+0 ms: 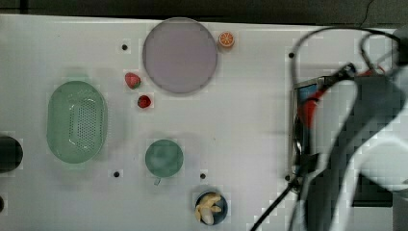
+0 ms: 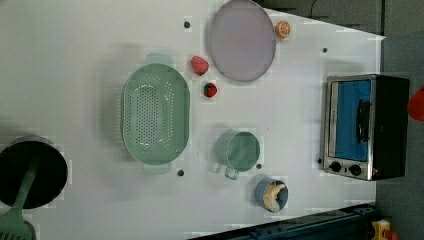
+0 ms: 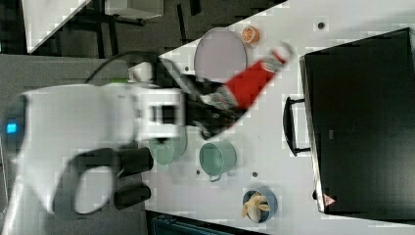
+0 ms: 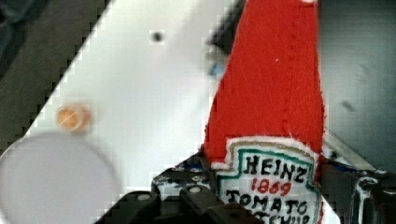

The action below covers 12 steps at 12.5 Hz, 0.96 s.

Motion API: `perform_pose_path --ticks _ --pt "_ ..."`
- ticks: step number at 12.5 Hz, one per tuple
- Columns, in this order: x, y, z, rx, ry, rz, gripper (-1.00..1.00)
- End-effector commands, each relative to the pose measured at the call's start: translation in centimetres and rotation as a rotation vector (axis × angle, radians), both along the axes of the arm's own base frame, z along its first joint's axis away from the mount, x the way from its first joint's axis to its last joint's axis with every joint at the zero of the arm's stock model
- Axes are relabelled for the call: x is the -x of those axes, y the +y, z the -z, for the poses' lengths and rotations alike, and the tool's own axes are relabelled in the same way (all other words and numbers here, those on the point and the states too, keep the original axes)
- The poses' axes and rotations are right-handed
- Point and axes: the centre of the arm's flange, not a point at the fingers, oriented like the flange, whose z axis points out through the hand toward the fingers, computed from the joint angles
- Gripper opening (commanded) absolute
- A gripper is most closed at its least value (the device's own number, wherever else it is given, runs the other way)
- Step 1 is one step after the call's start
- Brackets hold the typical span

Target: Pick Ketchup from oven and place it on table.

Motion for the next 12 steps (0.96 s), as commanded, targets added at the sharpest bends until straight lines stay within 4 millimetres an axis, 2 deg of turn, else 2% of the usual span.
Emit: perform_pose_path --ticks 1,3,5,8,12 --pt "-4.0 11.2 -0.1 -0.016 0.002 -0.381 0.29" --pt "-4.8 16.0 1.4 -0.036 0.026 -0.453 0.29" --pt "-4.5 19.3 3.9 -0.05 0.08 -0.464 0.29" --pt "-2.9 22.6 8.9 -0.032 0.178 -0.41 0.29" --pt "-1.4 25.5 15.6 -0.014 0.158 -0.401 0.29"
